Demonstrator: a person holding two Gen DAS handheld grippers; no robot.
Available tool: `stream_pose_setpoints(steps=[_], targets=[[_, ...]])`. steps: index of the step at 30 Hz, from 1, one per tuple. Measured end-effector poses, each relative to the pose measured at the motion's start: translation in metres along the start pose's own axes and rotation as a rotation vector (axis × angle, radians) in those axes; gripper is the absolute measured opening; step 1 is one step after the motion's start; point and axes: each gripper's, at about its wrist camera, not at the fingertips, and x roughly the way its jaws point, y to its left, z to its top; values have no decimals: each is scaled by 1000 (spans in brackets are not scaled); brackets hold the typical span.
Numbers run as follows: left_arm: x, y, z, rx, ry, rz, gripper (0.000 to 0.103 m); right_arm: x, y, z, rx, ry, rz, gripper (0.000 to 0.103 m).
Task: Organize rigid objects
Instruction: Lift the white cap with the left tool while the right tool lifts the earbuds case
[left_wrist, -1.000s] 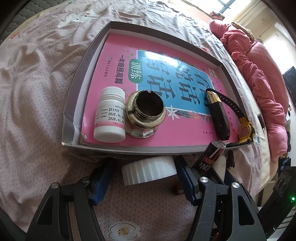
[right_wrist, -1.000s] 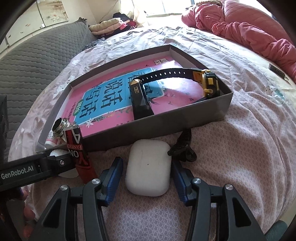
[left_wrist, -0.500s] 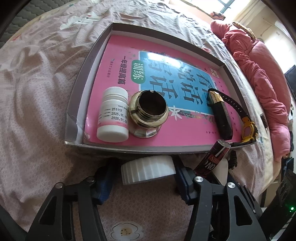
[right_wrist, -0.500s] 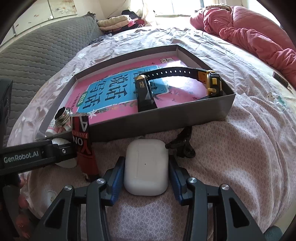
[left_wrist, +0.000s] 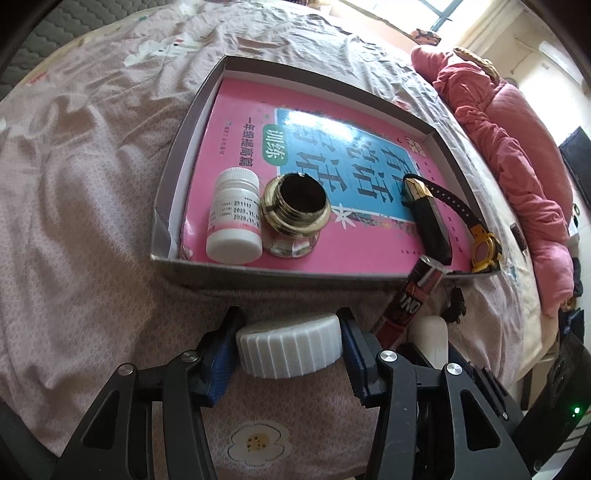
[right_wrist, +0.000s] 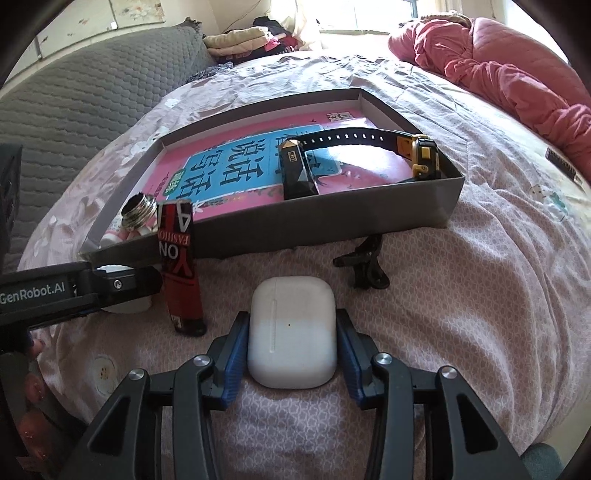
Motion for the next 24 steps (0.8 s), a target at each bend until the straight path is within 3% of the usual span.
stream_pose_setpoints(steps=[24], targets=[[-43,7,-1,-4,-80,-18,53,-21,-13,-10,45,-35,13,45]])
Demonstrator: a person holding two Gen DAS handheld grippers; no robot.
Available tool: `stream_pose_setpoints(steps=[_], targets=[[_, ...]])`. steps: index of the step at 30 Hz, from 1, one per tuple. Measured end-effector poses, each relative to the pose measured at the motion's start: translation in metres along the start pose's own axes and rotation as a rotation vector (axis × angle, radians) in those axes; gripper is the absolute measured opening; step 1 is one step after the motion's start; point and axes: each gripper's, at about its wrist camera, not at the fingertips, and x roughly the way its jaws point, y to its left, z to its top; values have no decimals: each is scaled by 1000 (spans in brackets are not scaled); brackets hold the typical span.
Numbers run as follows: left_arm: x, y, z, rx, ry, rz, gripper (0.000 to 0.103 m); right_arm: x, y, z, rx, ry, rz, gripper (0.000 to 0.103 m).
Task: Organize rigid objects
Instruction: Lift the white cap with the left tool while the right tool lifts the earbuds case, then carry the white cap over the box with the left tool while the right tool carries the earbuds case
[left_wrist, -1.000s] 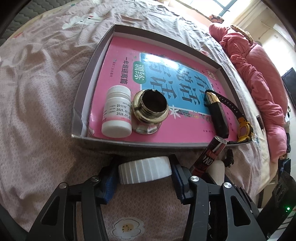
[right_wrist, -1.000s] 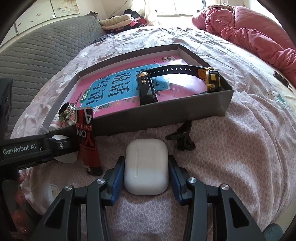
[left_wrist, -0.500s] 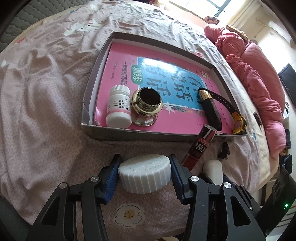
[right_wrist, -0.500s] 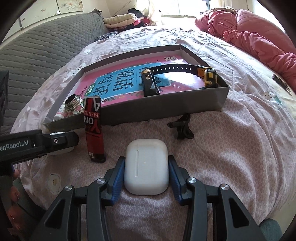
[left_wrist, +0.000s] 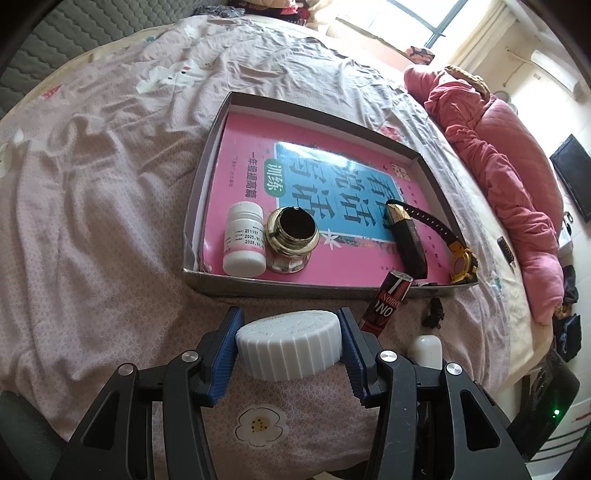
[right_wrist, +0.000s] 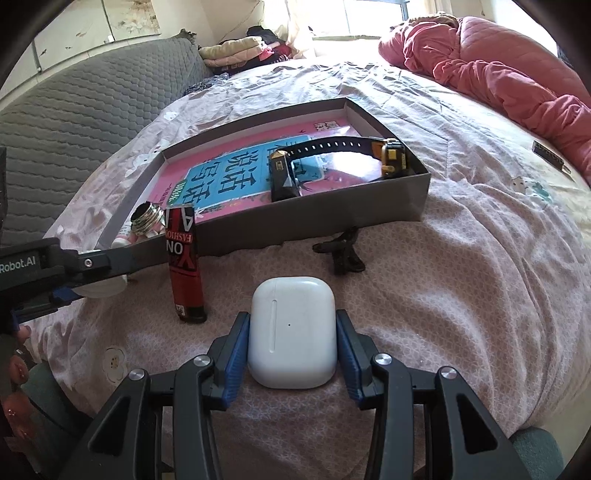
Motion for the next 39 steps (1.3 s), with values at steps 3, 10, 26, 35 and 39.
stream_pose_setpoints(steps=[3,10,26,35,39], targets=[[1,-3,0,1,-4,1,53,-1,-1,-1,1,0,0,45],[-5,0,-1,-2,-13,4,53,-6,-2,0,8,-17,1,44],[-29,-9,9,12,-69,-30,53,-37,3,22,4,-109,16,45],[-28,-22,29,16,-99,-47,53,-47,-3,50,-1,-170,8,45],[-24,-34,43,31,-109,-49,53,-47,-6,65,-2,-193,7,45]])
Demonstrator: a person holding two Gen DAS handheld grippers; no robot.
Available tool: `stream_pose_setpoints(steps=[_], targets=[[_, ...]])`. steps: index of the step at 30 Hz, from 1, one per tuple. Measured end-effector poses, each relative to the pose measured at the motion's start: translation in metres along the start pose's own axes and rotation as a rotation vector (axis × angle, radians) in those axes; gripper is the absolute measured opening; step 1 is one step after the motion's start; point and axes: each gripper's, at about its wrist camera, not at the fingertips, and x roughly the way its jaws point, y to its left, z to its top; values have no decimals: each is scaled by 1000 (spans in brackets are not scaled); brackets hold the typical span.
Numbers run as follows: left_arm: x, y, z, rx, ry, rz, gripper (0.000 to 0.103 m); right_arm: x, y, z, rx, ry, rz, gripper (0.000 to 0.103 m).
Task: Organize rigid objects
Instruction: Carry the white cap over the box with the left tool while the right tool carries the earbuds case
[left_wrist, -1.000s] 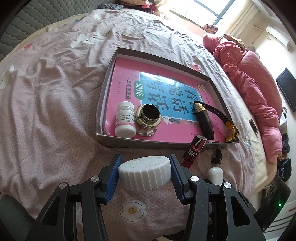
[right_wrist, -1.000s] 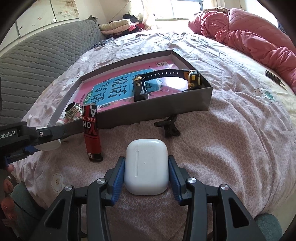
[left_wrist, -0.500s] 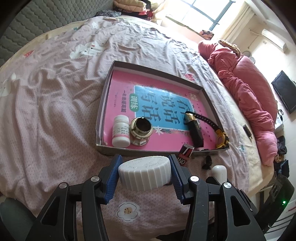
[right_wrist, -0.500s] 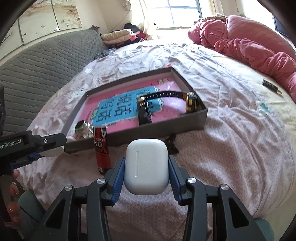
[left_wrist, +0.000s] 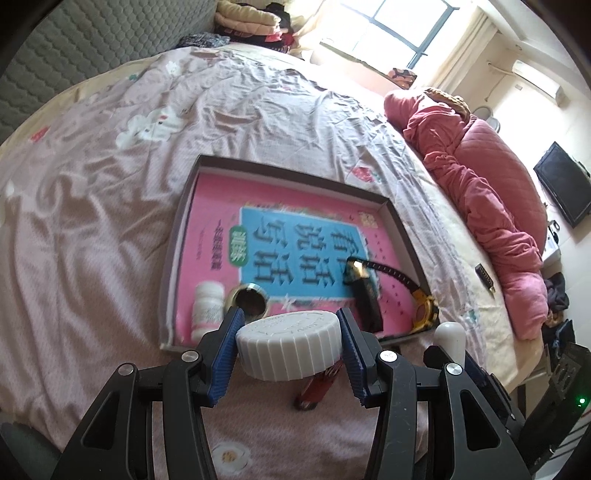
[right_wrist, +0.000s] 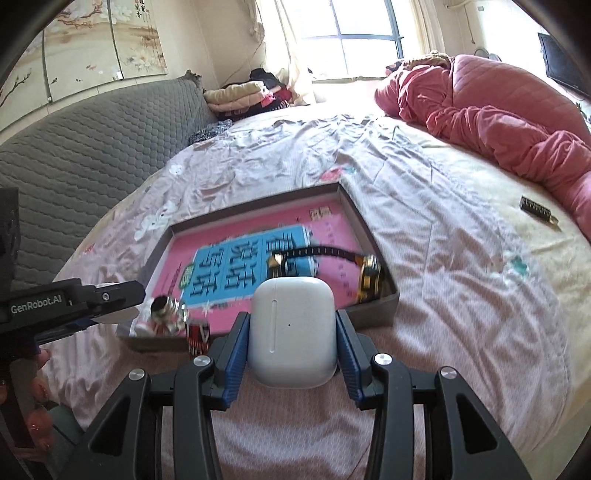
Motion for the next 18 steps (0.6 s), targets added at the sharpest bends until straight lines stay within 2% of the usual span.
stream_pose_setpoints(steps=[10,18], targets=[[31,-21,28,49,16,-1,53,17,-4,28,-13,-16,0,44],[51,-25,38,76,41,9,53,39,0,39,-58,25,-5,44]])
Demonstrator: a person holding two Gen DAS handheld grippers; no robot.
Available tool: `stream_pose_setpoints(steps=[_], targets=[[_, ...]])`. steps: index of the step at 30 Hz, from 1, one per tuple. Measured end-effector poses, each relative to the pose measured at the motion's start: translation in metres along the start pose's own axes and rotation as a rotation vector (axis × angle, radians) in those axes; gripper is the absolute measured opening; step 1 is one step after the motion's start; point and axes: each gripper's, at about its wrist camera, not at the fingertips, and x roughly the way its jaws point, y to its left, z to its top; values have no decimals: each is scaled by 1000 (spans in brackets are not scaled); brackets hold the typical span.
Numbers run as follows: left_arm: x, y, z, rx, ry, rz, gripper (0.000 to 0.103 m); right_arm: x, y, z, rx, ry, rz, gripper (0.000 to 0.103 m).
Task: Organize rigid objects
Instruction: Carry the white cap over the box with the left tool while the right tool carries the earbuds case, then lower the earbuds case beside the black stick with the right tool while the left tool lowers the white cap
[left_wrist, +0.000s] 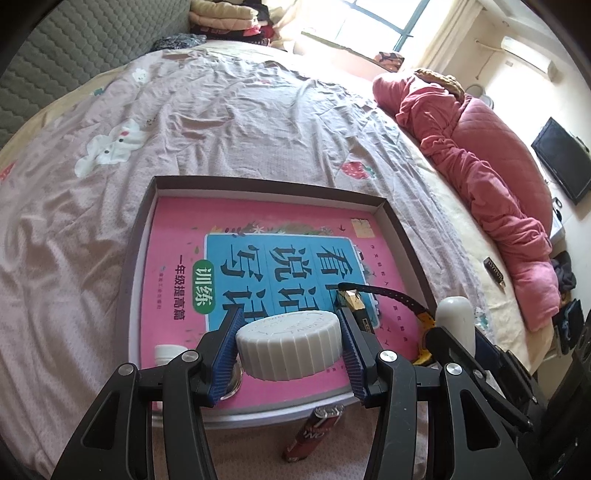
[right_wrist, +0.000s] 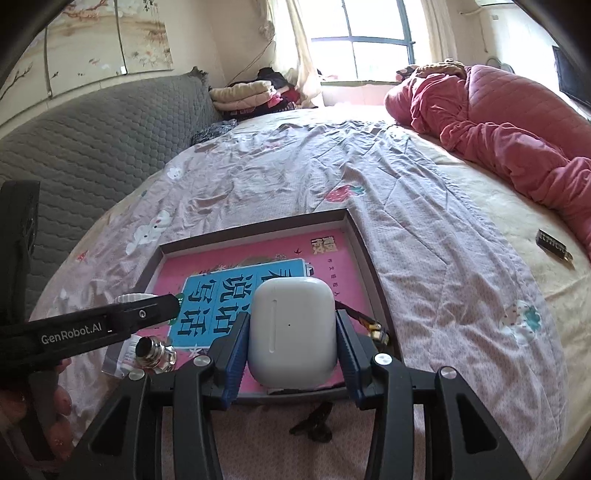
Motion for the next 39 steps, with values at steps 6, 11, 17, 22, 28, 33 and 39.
stream_pose_setpoints(steps=[6,11,17,22,28,33,39], targets=[[17,-3,3,18,25,14,53,21,-2,2,-4,46,-13,44],[30,-6,3,31,51,11,53,34,-3,2,-8,70,-22,44],[40,-11,2,55,73,8,53,45,-6,0,-9,98,-22,44],[49,-14,2,59,90,8,53,53,-9,-1,-16,124,-36,44],[58,-16,0,63,105,10,53,58,-8,-3,-45,138,-55,44],[62,-15,0,69,112,14,53,62,-2,-3,-91,156,-48,44],[65,-13,-4,86,121,21,53,69,4,-6,-125,189,-36,44]])
